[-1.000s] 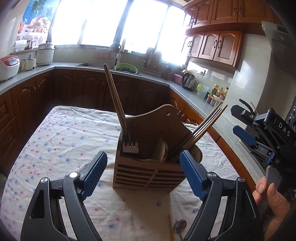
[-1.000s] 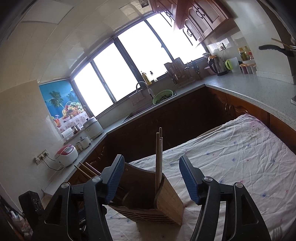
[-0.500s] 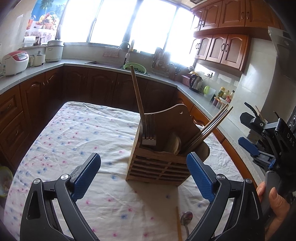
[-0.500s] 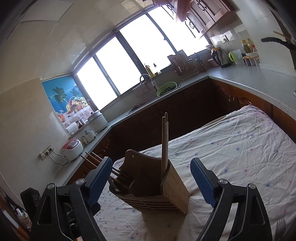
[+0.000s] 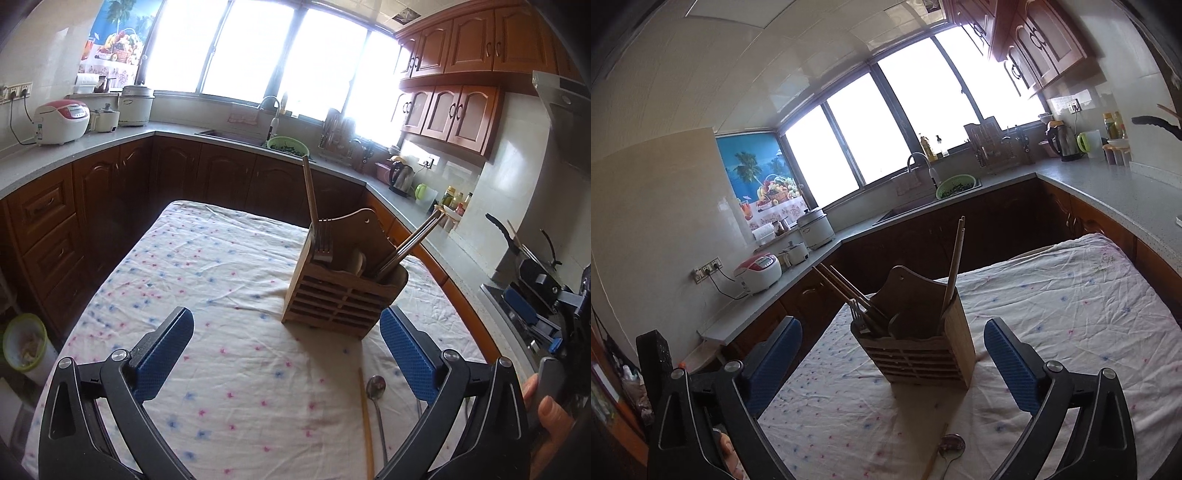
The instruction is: Organize utensils
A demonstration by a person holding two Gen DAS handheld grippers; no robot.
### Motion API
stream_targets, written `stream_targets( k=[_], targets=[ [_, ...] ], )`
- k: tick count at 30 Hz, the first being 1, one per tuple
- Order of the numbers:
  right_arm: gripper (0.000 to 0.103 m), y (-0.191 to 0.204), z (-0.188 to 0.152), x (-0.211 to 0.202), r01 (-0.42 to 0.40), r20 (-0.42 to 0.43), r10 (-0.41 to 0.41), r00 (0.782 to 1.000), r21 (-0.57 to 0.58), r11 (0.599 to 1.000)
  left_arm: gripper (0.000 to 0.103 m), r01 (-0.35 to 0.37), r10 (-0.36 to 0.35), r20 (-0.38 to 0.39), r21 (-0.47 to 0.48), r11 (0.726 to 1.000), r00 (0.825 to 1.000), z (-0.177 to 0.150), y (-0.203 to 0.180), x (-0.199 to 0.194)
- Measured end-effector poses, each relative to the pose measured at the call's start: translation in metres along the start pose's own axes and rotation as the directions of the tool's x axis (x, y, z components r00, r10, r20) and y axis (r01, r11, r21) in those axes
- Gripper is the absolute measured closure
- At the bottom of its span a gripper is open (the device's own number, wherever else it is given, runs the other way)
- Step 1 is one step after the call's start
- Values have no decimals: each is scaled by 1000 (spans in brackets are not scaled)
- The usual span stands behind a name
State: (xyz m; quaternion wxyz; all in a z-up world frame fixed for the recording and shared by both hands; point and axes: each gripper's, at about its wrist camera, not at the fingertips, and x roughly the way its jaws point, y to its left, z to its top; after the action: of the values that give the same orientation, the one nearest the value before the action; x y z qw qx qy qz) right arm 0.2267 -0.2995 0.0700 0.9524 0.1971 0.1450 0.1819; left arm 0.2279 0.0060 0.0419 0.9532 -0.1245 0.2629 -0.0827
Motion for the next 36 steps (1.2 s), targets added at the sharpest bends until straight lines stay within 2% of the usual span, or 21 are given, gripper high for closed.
stream_targets(
  k=[9,15,22,28,32,36],
  targets=[
    [0,29,-27,-59,37,59,-30,998,-123,992,0,-24,24,0,-12,1000,1000,-17,6,-50],
    [0,50,-50,-93,81,154,-52,987,-191,978,0,-44,44,15,33,998,999,-40,-1,-77],
    [0,64,-78,-104,95,121,-68,990,-235,967,0,-84,78,86,60,995,993,-64,-5,-109],
    [0,62,-107,-114,140,111,-116,987,-245,959,0,-143,118,182,129,981,976,-88,-12,-132],
    [0,64,-102,-126,146,130,-117,985,-246,958,0,-141,101,234,161,977,967,-90,-22,-148],
    [0,70,-99,-138,166,168,-125,978,-260,951,0,-162,111,251,193,968,962,-99,-29,-154]
  ],
)
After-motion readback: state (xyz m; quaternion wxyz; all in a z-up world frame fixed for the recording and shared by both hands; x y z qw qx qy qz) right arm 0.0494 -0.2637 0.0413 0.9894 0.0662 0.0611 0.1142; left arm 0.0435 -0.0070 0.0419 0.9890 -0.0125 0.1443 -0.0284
